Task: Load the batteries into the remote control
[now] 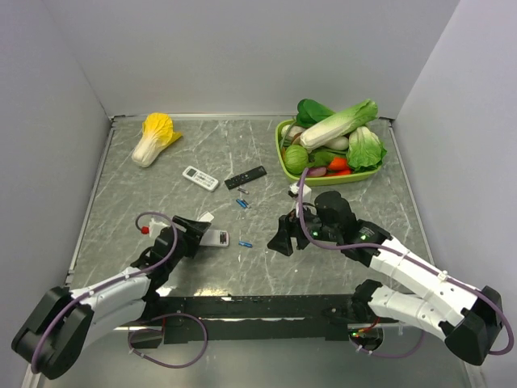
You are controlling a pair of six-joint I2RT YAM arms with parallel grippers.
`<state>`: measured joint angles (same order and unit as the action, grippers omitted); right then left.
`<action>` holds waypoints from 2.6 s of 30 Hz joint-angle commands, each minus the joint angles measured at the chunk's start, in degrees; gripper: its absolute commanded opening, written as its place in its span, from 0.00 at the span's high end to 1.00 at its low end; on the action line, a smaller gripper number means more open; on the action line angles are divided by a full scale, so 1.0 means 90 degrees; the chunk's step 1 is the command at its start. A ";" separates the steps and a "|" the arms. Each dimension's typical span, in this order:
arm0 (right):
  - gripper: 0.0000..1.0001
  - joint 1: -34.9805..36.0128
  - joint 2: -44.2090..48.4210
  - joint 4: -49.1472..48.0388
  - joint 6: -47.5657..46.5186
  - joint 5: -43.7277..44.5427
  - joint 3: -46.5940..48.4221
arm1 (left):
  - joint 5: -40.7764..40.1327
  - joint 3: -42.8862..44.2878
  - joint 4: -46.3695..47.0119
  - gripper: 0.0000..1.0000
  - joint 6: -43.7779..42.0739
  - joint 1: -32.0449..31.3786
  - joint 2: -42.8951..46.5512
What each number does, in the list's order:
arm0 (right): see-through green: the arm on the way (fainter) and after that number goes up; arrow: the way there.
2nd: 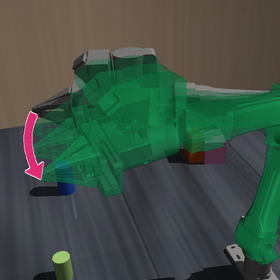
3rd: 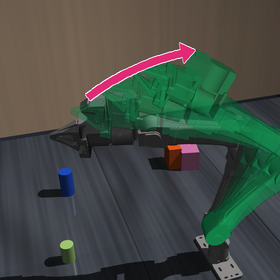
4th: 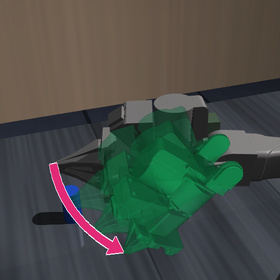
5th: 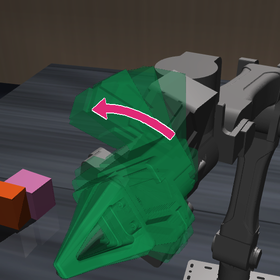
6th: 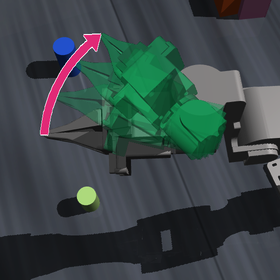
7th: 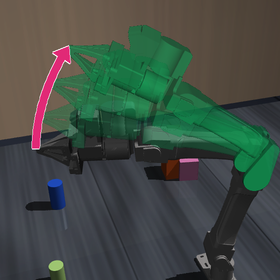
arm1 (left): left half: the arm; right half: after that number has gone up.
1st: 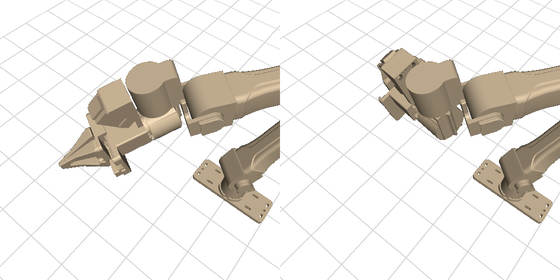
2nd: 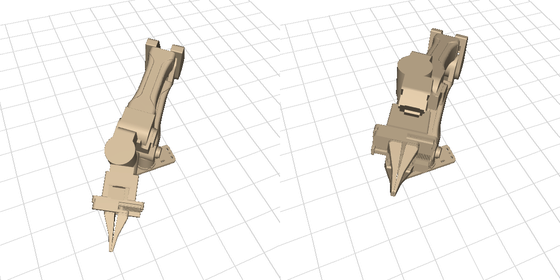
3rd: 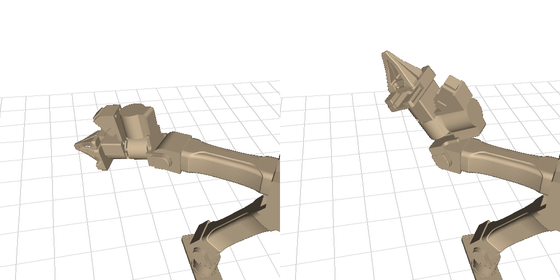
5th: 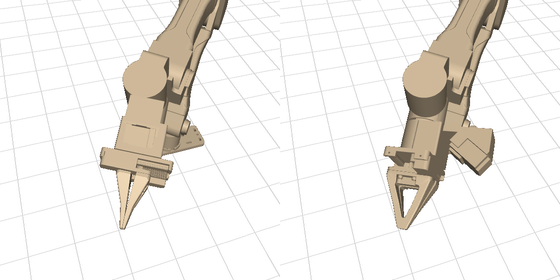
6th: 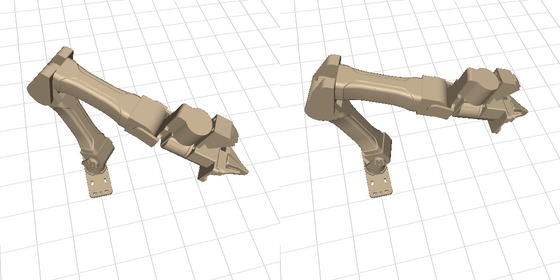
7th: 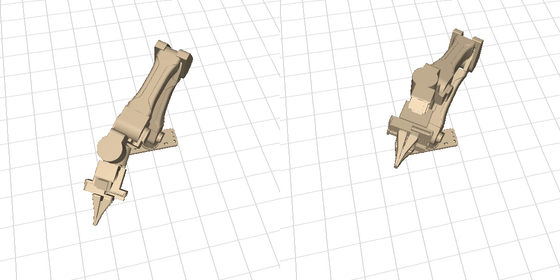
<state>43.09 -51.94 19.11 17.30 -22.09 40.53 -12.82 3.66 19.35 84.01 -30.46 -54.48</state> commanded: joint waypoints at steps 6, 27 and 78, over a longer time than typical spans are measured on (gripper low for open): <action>0.21 -0.0042 0.0390 0.0044 0.0060 -0.0007 -0.0031 | -0.0031 0.0364 -0.3553 0.01 0.1240 -0.0151 0.0506; 0.21 -0.0042 0.0449 0.0611 -0.0243 -0.0094 -0.0021 | 0.0175 0.1595 -0.6837 0.01 0.1896 -0.0180 0.1970; 0.21 -0.0042 -0.1367 0.0708 -0.0389 -0.0368 0.0965 | 0.1444 0.5931 -0.4914 0.84 -0.6747 0.0592 -0.4738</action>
<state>43.09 -63.29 26.65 13.72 -25.06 46.92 1.56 55.27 -22.37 22.04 -23.20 -96.27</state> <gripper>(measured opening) 0.792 0.196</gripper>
